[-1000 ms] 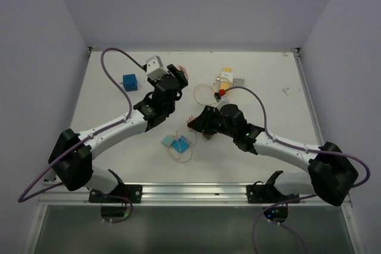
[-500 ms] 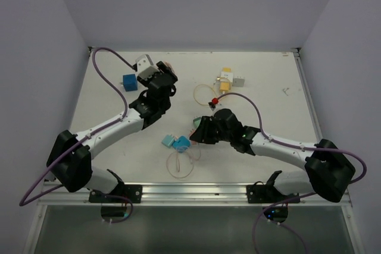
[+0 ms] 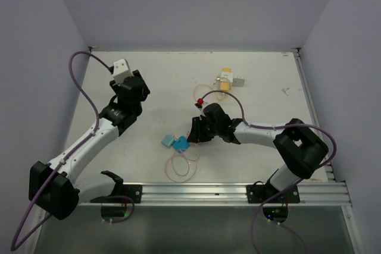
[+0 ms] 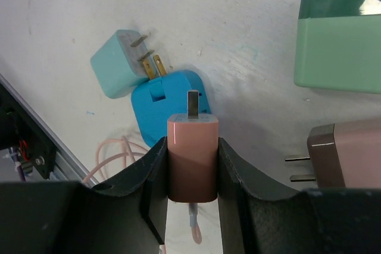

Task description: Pull the plug off the socket

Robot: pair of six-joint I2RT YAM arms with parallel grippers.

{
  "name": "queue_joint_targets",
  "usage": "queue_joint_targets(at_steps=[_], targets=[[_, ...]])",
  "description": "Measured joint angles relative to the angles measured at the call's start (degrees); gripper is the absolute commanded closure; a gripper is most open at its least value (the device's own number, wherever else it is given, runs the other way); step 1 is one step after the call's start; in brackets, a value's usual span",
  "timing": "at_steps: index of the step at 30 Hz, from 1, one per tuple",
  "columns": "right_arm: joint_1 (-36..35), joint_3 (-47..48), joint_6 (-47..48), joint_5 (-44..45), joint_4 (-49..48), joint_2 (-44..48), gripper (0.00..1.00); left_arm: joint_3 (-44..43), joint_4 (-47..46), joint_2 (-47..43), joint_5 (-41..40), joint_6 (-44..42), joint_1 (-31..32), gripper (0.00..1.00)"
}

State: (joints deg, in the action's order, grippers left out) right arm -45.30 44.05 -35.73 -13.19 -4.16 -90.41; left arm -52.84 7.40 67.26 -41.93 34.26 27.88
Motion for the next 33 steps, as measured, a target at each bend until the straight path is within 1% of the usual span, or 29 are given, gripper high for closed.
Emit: queue_joint_targets(at_steps=[2,5,6,7,9,10,12,13,17,19,26,30,33], targets=[[0.09,0.00,0.50,-0.48,-0.09,-1.53,0.76,0.70,3.32,-0.96,1.97,-1.29,-1.42,1.00],[0.33,0.00,1.25,-1.25,-0.33,-2.73,0.69,2.54,7.54,-1.86,4.98,-2.86,-3.67,1.00],[0.44,0.00,1.42,-1.38,-0.44,-2.93,0.60,3.23,8.87,-2.14,5.81,-3.39,-4.26,1.00],[0.61,0.00,1.53,-1.46,-0.57,-3.04,0.55,3.96,9.99,-2.38,6.60,-3.72,-4.74,1.00],[1.14,0.00,1.81,-1.73,-0.63,-3.04,0.42,5.14,11.63,-2.82,7.93,-4.09,-5.38,1.00],[1.49,0.00,2.08,-1.84,-0.70,-3.04,0.32,5.77,12.09,-3.02,8.63,-4.22,-5.62,1.00],[2.03,0.04,2.71,-1.95,-0.57,-3.02,0.25,6.47,13.03,-3.10,10.08,-4.87,-6.10,1.00],[2.27,0.11,3.08,-1.95,-0.35,-3.02,0.20,6.58,13.38,-2.97,10.80,-5.03,-6.45,1.00],[2.51,1.11,4.59,-1.73,2.40,-1.97,0.13,6.19,13.73,-0.81,12.92,-6.03,-8.00,1.00],[2.51,1.97,5.55,-1.44,5.03,0.24,0.12,5.27,14.32,1.66,13.66,-6.64,-8.85,1.00],[2.51,6.82,9.57,0.92,14.21,14.60,0.06,-0.09,14.56,11.13,16.33,-8.85,-12.02,1.00],[2.51,8.37,11.26,4.02,17.11,22.01,0.05,-5.57,14.58,19.32,18.05,-10.05,-14.88,1.00],[2.58,8.31,11.61,6.14,19.26,25.55,0.04,-10.05,14.51,25.59,18.88,-11.10,-17.00,1.00]])
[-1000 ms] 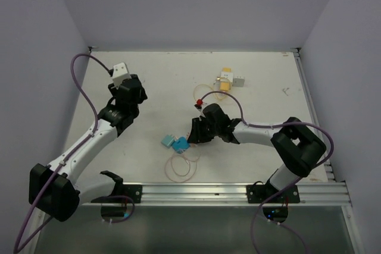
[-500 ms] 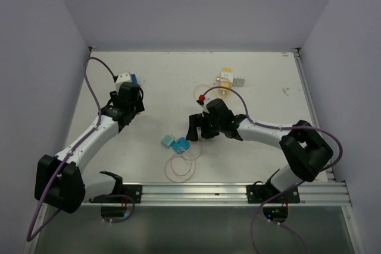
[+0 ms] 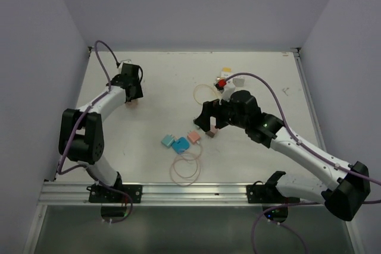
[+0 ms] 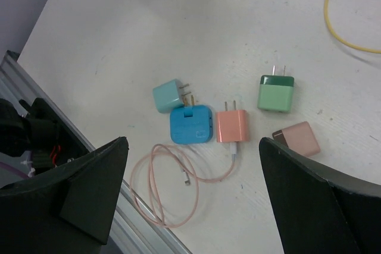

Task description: Pull the plug off the socket

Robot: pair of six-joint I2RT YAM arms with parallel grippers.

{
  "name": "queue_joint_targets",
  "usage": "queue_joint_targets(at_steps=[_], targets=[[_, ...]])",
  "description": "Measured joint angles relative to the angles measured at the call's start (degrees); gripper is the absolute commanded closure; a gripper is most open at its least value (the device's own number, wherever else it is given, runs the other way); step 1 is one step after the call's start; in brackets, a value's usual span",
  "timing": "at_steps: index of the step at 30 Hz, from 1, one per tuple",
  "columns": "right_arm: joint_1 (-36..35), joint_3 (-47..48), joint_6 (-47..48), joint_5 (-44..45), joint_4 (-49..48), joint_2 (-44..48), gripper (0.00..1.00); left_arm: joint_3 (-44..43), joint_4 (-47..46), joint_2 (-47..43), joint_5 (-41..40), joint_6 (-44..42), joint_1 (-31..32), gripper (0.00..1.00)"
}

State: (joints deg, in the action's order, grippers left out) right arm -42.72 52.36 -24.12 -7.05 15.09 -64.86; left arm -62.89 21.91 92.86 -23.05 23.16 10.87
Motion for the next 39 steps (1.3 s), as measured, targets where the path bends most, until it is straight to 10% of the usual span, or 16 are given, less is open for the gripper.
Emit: queue_joint_targets(at_steps=[17,24,39], targets=[[0.79,-5.95,-0.02,4.79,3.32,8.76,0.03,-6.23,-9.84,11.98,5.18,-10.64,-3.93,1.00],[0.85,-6.12,-0.02,4.90,3.65,8.85,0.03,-7.06,-15.82,15.26,7.58,-12.85,-6.45,0.84],[1.07,-6.69,-0.02,6.05,4.74,8.55,0.03,-7.45,-18.97,16.04,11.41,-13.55,-7.87,0.03]])
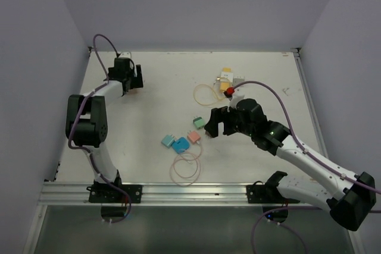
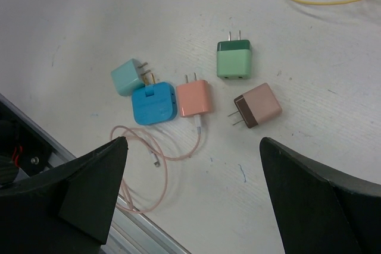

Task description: Pull the plug off the socket

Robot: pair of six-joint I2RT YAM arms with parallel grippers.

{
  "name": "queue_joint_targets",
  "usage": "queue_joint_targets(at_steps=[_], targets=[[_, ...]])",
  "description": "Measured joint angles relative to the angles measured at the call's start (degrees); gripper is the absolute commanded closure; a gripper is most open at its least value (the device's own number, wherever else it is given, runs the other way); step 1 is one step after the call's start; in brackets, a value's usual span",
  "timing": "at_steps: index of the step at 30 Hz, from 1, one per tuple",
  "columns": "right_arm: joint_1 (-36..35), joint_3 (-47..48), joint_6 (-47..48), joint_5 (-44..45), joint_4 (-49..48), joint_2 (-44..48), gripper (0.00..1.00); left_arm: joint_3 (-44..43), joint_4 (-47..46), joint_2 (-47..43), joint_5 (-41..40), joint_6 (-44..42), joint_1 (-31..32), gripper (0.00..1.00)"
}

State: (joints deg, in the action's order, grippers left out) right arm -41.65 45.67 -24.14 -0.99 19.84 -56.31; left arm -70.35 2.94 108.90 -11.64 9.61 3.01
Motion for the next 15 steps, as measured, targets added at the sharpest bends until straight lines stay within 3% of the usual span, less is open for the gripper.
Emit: queue_joint_targets(at_steps=[11,15], targets=[[0.61,4.87,0.00,1.05,0.04,-8.22,0.04,-3.02,10.14,-15.74,-1.70,3.96,0.00,0.00],[4.50,8.20,-0.35,2.23,0.17,-12.28,0.05,-2.23,14.10,-23.41,-1.46,5.88,0.00,0.00]])
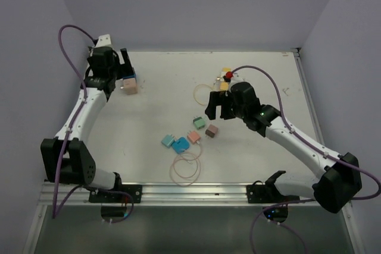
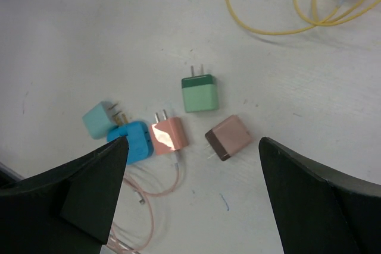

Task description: Pull the plug off the socket

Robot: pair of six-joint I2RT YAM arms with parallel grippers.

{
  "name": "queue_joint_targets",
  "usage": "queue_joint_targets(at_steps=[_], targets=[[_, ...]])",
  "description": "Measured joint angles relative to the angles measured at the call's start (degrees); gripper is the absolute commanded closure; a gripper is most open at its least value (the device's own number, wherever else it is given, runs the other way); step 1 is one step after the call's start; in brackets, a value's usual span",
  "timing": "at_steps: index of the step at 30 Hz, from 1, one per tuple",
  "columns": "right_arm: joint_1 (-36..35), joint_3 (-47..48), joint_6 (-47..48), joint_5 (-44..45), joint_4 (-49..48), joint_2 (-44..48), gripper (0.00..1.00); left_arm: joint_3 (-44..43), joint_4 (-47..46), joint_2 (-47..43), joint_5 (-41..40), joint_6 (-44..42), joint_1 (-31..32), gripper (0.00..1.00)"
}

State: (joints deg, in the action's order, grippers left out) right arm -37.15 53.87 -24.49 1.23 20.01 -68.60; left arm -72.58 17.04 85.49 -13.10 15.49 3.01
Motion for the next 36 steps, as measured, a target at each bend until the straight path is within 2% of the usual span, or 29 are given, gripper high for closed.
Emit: queue_joint_targets(at_steps=[2,7,11,15,20,25,32,36], targets=[[3.48,1.62,-0.52,0.70,0.17,-2.08,0.07,3.26,0.17,-5.18,0.96,0.68,0.00,0.00],[10.56,5.90,-1.88,2.91,0.70,-7.72,0.09,17.68,-0.70,-20.63,5.57,2.89,0.02,0.00],[13.05,11.21,-2.64,5.86,1.42,-14.25,0.09,26.62,-2.23,-26.49,6.97,3.45,0.98,0.00],[14.51,16.09,-2.84,8.28,1.57,-20.79,0.09,32.17,-2.82,-26.29,6.93,3.43,3.13,0.00],[17.03,24.35,-2.43,10.36,2.54,-30.25,0.13,32.52,-3.82,-24.41,6.97,3.43,3.89,0.00],[18.12,28.59,-2.84,12.26,2.82,-35.41,0.16,32.52,-4.15,-23.67,7.26,3.45,3.89,0.00],[18.03,34.32,-6.51,15.63,3.06,-41.57,0.24,32.52,-4.17,-23.67,7.56,3.45,3.89,0.00],[18.03,39.47,-8.46,17.35,3.23,-45.86,0.34,32.52,-4.17,-23.67,7.80,3.45,3.89,0.00]])
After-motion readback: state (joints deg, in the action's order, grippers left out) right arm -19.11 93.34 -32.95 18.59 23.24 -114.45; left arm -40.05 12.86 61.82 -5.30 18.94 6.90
